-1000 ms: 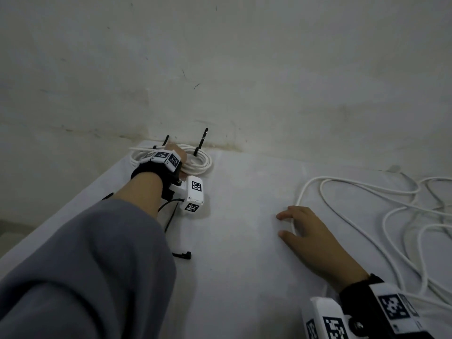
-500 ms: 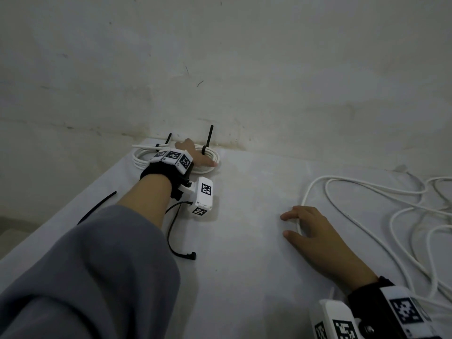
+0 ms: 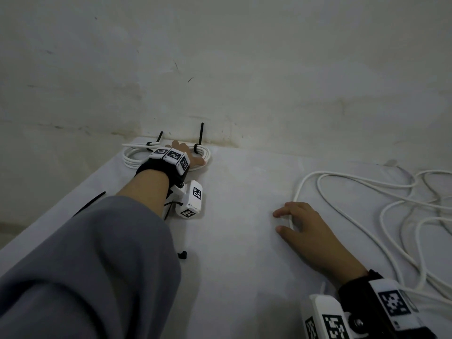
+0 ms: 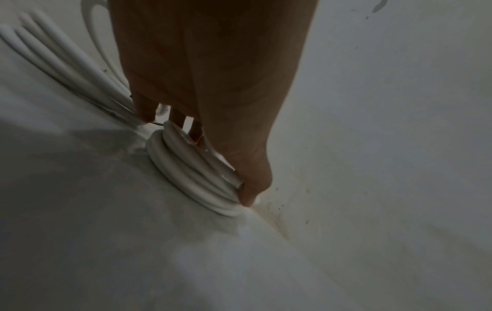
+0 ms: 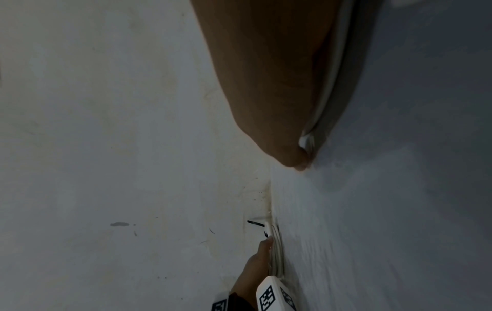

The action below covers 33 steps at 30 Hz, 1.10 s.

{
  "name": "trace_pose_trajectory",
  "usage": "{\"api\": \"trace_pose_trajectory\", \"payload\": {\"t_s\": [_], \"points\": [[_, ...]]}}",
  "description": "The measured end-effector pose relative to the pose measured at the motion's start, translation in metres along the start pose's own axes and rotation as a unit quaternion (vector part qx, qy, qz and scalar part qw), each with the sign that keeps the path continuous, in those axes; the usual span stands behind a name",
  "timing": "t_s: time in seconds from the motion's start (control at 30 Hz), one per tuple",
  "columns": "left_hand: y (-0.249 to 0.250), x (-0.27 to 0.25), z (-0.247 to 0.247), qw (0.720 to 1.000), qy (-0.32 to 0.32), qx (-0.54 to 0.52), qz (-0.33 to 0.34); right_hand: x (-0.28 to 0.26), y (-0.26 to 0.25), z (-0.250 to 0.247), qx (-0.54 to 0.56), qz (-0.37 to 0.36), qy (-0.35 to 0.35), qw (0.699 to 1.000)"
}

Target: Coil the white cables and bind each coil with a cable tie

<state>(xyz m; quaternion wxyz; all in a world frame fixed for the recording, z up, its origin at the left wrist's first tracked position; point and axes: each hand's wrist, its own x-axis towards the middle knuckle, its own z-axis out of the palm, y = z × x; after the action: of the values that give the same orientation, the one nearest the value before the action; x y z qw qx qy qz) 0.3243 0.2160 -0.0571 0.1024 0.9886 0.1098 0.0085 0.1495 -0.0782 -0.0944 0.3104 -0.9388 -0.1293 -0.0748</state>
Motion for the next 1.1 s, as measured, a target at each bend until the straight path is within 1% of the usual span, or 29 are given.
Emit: {"api": "trace_pose_trajectory", "payload": {"t_s": [0.07, 0.2, 0.27, 0.3, 0.37, 0.43, 0.53, 0.63, 0.73, 0.83, 0.9, 1.0, 1.07, 1.1], "points": [[0.002, 0.000, -0.001, 1.000, 0.006, 0.003, -0.006, 0.001, 0.001, 0.001, 0.000, -0.001, 0.002, 1.000], [0.005, -0.008, -0.013, 0.999, 0.031, -0.012, 0.031, 0.000, 0.001, 0.001, 0.017, 0.009, -0.002, 1.000], [0.013, -0.018, -0.024, 0.998, 0.039, -0.014, 0.044, -0.002, -0.003, -0.002, 0.044, 0.025, 0.000, 0.999], [0.017, -0.024, -0.031, 0.997, 0.039, -0.024, 0.061, -0.002, -0.008, -0.005, 0.062, 0.038, -0.001, 0.997], [0.029, -0.042, -0.047, 0.991, 0.027, -0.062, 0.118, -0.004, -0.017, -0.016, 0.094, 0.062, -0.012, 0.994], [0.040, -0.065, -0.061, 0.977, 0.024, -0.094, 0.192, -0.006, -0.024, -0.032, 0.118, 0.074, -0.033, 0.990], [0.055, -0.108, -0.075, 0.952, 0.019, -0.119, 0.281, -0.016, -0.035, -0.065, 0.114, 0.056, -0.054, 0.990], [0.074, -0.159, -0.081, 0.926, -0.011, -0.122, 0.358, -0.036, -0.045, -0.100, 0.089, 0.034, -0.069, 0.993], [0.092, -0.214, -0.079, 0.891, -0.048, -0.103, 0.439, -0.062, -0.052, -0.129, 0.025, 0.012, -0.141, 0.990], [0.105, -0.266, -0.069, 0.851, -0.120, -0.074, 0.506, -0.092, -0.057, -0.147, -0.048, 0.023, -0.212, 0.976], [0.111, -0.294, -0.058, 0.819, -0.167, -0.034, 0.547, -0.111, -0.059, -0.152, -0.095, 0.033, -0.276, 0.956], [0.119, -0.328, -0.036, 0.781, -0.222, 0.035, 0.582, -0.146, -0.059, -0.147, -0.155, 0.037, -0.379, 0.912], [0.124, -0.342, -0.025, 0.772, -0.235, 0.058, 0.587, -0.168, -0.057, -0.137, -0.178, 0.024, -0.421, 0.889], [0.126, -0.346, -0.021, 0.771, -0.242, 0.057, 0.586, -0.177, -0.056, -0.131, -0.192, 0.021, -0.430, 0.882]]}}
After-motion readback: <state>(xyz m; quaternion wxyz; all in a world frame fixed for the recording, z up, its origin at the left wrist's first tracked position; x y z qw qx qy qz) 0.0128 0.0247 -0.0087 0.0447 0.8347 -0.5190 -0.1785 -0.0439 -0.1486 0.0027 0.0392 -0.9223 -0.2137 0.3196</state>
